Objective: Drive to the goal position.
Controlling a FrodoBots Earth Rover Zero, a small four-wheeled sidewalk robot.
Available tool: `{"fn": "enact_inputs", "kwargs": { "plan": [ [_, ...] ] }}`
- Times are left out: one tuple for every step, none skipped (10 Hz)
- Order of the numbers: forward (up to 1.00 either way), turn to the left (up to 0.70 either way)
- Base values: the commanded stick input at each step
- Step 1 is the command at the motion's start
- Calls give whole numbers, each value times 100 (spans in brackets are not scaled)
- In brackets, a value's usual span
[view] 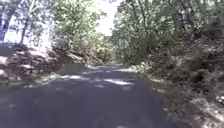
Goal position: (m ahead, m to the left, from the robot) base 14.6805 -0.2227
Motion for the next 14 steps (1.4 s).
{"fn": "enact_inputs", "kwargs": {
  "plan": [
    [45, 0],
    [45, 0],
    [45, 0],
    [45, 0],
    [45, 0],
    [45, 0],
    [45, 0],
    [45, 0],
    [45, 0],
    [45, 0],
    [45, 0],
    [45, 0],
    [45, 0],
    [45, 0]
  ]
}}
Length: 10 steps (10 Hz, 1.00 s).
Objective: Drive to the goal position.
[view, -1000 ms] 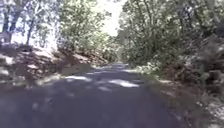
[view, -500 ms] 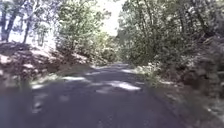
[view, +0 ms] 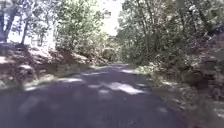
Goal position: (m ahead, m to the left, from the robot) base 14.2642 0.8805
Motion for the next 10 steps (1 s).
{"fn": "enact_inputs", "kwargs": {
  "plan": [
    [45, 0],
    [45, 0],
    [45, 0],
    [45, 0],
    [45, 0],
    [45, 0],
    [45, 0],
    [45, 0],
    [45, -2],
    [45, -20]
  ]
}}
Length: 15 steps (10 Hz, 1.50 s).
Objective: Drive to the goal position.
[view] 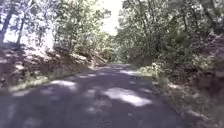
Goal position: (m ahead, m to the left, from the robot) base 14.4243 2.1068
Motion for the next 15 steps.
{"fn": "enact_inputs", "kwargs": {
  "plan": [
    [45, -27],
    [45, -27],
    [45, -17],
    [45, -6],
    [45, 0],
    [45, 0],
    [45, 0],
    [45, 0],
    [45, 0],
    [45, 0],
    [45, -14],
    [45, -27],
    [45, -27],
    [45, -27],
    [45, -27]
  ]
}}
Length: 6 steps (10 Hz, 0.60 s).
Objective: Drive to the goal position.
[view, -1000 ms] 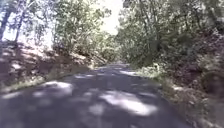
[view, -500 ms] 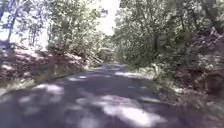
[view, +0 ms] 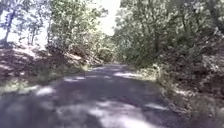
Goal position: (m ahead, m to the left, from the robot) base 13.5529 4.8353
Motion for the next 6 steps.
{"fn": "enact_inputs", "kwargs": {
  "plan": [
    [45, -7],
    [45, 0],
    [45, 0],
    [45, 0],
    [45, 0],
    [45, 0]
  ]
}}
